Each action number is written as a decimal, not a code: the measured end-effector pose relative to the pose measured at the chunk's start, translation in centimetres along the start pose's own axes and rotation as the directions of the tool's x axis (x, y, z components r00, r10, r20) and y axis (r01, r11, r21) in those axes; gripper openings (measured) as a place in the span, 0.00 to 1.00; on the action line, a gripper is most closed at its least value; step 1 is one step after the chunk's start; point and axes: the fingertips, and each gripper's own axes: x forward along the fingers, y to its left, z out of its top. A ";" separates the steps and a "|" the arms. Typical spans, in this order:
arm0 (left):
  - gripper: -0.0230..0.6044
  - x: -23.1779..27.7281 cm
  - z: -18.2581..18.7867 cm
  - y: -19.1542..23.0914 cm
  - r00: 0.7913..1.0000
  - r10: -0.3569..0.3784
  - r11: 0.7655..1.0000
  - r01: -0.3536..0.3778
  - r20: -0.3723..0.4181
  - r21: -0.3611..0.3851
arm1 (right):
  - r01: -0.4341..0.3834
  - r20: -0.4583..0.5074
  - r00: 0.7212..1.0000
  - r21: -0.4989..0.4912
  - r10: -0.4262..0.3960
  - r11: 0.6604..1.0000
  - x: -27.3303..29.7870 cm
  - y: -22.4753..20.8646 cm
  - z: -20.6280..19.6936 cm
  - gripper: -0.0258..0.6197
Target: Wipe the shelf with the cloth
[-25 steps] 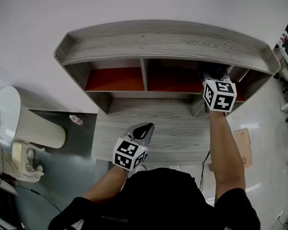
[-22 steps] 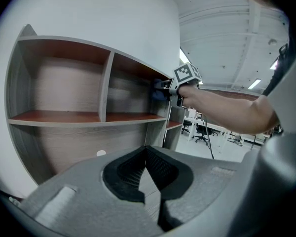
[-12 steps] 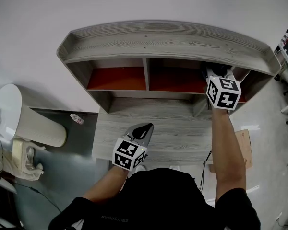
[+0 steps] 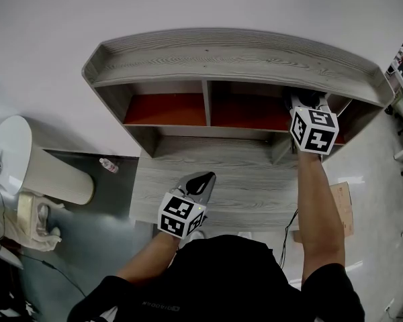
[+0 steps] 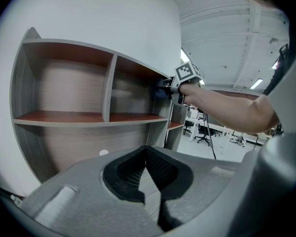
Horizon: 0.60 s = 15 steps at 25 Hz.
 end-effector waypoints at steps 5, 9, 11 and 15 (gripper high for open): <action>0.05 -0.1 0.0 0.1 1.000 0.001 1.000 -0.001 0.000 0.003 | -0.002 -0.001 1.000 0.000 0.002 1.000 0.0 0.3 -0.1 0.19; 0.05 -0.3 0.1 0.1 1.000 0.005 1.000 -0.005 0.001 0.007 | -0.016 0.000 1.000 -0.004 0.016 1.000 0.1 1.2 -0.1 0.19; 0.05 -0.5 0.1 0.2 1.000 0.007 1.000 -0.007 0.001 0.008 | -0.023 0.001 1.000 -0.005 0.023 1.000 0.2 1.7 0.0 0.19; 0.05 -0.9 0.0 0.5 1.000 0.017 1.000 -0.017 0.003 0.005 | -0.043 -0.001 0.999 -0.006 0.043 0.999 0.5 2.9 -0.1 0.19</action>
